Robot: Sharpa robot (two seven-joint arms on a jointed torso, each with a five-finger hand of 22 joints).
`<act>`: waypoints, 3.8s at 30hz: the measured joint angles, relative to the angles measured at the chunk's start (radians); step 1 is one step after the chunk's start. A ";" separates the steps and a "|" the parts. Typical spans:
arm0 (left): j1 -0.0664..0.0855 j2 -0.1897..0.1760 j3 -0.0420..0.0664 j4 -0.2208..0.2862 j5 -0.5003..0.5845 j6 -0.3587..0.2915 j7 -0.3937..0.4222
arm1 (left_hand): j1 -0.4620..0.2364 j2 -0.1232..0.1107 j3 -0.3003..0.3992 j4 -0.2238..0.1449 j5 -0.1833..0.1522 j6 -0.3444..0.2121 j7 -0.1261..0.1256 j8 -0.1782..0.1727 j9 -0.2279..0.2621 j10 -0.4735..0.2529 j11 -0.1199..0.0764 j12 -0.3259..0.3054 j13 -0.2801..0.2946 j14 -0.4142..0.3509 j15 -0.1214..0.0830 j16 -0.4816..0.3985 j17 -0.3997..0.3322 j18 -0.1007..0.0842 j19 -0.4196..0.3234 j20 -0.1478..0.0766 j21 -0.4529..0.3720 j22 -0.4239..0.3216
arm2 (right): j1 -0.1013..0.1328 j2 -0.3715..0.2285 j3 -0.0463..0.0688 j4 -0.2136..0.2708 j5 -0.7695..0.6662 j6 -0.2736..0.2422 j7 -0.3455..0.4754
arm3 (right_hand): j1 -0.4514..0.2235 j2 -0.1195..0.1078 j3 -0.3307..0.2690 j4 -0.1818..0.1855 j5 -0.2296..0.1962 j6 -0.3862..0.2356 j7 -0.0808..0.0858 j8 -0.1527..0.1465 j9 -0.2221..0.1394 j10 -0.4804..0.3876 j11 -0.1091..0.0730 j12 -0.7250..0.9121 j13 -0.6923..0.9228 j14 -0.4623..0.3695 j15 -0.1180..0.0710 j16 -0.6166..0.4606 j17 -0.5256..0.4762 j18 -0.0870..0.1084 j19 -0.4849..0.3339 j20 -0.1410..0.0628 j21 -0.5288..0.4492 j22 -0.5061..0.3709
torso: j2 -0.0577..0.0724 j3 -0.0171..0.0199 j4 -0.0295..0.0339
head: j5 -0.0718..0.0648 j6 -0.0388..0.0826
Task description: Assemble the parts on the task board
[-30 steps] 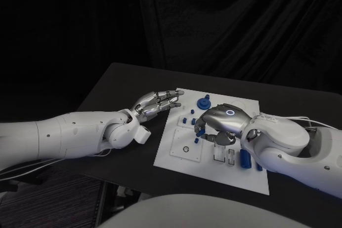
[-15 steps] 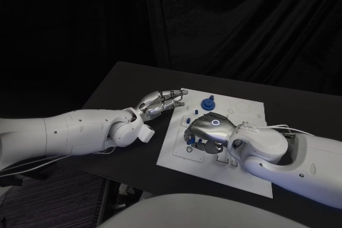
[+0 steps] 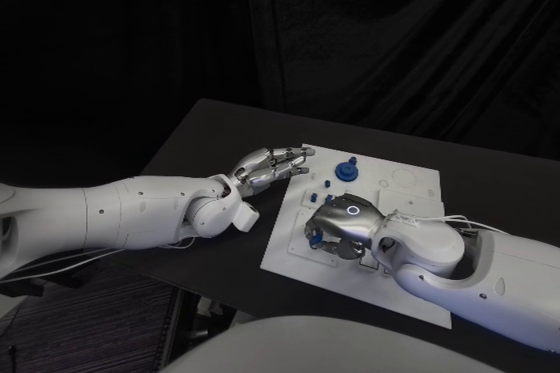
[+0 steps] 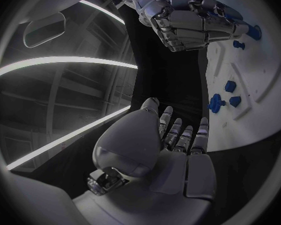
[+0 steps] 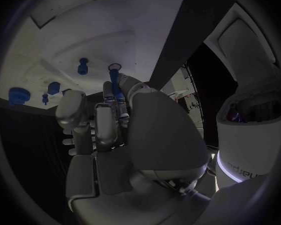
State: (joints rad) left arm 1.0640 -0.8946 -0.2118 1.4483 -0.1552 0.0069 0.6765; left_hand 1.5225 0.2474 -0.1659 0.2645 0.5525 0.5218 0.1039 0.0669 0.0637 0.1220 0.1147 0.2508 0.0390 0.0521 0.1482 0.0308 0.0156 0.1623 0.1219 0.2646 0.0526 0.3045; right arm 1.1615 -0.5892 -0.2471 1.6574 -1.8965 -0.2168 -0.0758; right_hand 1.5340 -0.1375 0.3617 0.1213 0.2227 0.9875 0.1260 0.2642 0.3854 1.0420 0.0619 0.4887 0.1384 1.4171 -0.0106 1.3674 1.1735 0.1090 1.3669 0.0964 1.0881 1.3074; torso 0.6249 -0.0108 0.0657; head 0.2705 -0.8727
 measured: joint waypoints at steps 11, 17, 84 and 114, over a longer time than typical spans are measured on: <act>0.000 0.006 0.000 -0.005 0.000 0.002 0.000 | 0.000 0.000 0.004 0.005 0.009 -0.011 -0.011 0.000 -0.002 -0.007 0.007 0.000 0.000 -0.004 0.004 0.000 0.000 0.000 0.000 0.000 0.000 0.000 | -0.007 0.002 0.002 -0.006 -0.011 0.009 0.000 | -0.001 -0.001 0.004 -0.004 -0.007 0.000 0.000 0.000 0.000 0.003 -0.003 0.000 0.000 0.000 0.000 0.000 -0.001 0.000 0.000 0.000 0.004 0.000 | 0.001 0.0024 0.0000 | -0.009 0.000; 0.000 0.007 0.000 -0.006 0.000 0.004 0.000 | 0.000 0.000 0.004 0.005 0.009 -0.011 -0.011 0.000 -0.002 -0.007 0.007 0.000 0.000 -0.004 0.004 0.000 0.000 0.000 0.000 0.000 0.000 0.000 | -0.009 0.001 0.003 -0.007 -0.013 0.010 0.000 | -0.001 -0.001 0.004 -0.004 -0.007 0.000 0.000 0.000 0.000 0.003 -0.003 0.000 0.000 0.000 0.000 0.000 -0.002 0.000 0.000 0.000 0.004 0.000 | 0.001 0.0023 -0.0009 | -0.007 0.000; 0.000 0.015 0.000 -0.037 0.000 0.017 0.001 | -0.067 0.032 -0.026 0.031 -0.020 -0.032 -0.018 0.000 -0.004 -0.021 0.015 -0.012 -0.001 -0.009 0.009 0.000 -0.001 0.000 -0.003 0.004 0.000 -0.018 | 0.187 -0.344 0.005 0.154 0.261 -0.271 0.001 | 0.033 0.011 -0.041 0.091 -0.028 -0.171 0.000 -0.135 -0.103 -0.210 0.033 0.114 0.109 -0.038 0.029 -0.039 -0.059 0.000 -0.046 0.032 -0.106 0.000 | -0.004 0.0019 -0.0026 | -0.138 0.000; 0.000 -0.042 0.000 0.041 0.000 -0.010 0.002 | -0.422 0.040 -0.069 0.028 -0.446 -0.091 -0.030 -0.010 -0.008 -0.029 0.014 -0.016 -0.003 -0.029 0.000 -0.010 -0.006 0.000 -0.025 -0.004 0.000 -0.043 | 0.152 -0.560 0.000 0.243 0.665 0.037 -0.440 | -0.582 0.048 -0.148 0.167 0.087 -0.023 -0.088 0.247 0.214 0.421 -0.089 1.080 1.170 0.048 -0.088 0.201 0.135 -0.094 0.100 -0.082 0.445 0.000 | -0.024 -0.0041 -0.0129 | -0.339 0.000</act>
State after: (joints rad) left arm 1.0640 -0.9367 -0.2118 1.4889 -0.1548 -0.0035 0.6782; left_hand 1.1006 0.2877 -0.2350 0.2924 0.1063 0.4305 0.0737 0.0573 0.0556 0.0928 0.1288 0.2351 0.0359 0.0233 0.1483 0.0206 0.0091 0.1622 0.0964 0.2606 0.0526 0.2611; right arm 1.3130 -1.1491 -0.2471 1.9008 -1.2311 -0.1801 -0.5158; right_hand 0.9522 -0.0893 0.2137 0.2882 0.3093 0.9649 0.0377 0.5108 0.5996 1.4633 -0.0269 1.5684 1.3080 1.4654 -0.0984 1.5680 1.3080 0.0149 1.4672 0.0141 1.5335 1.3074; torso 0.6012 -0.0150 0.0527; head -0.0685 -0.8725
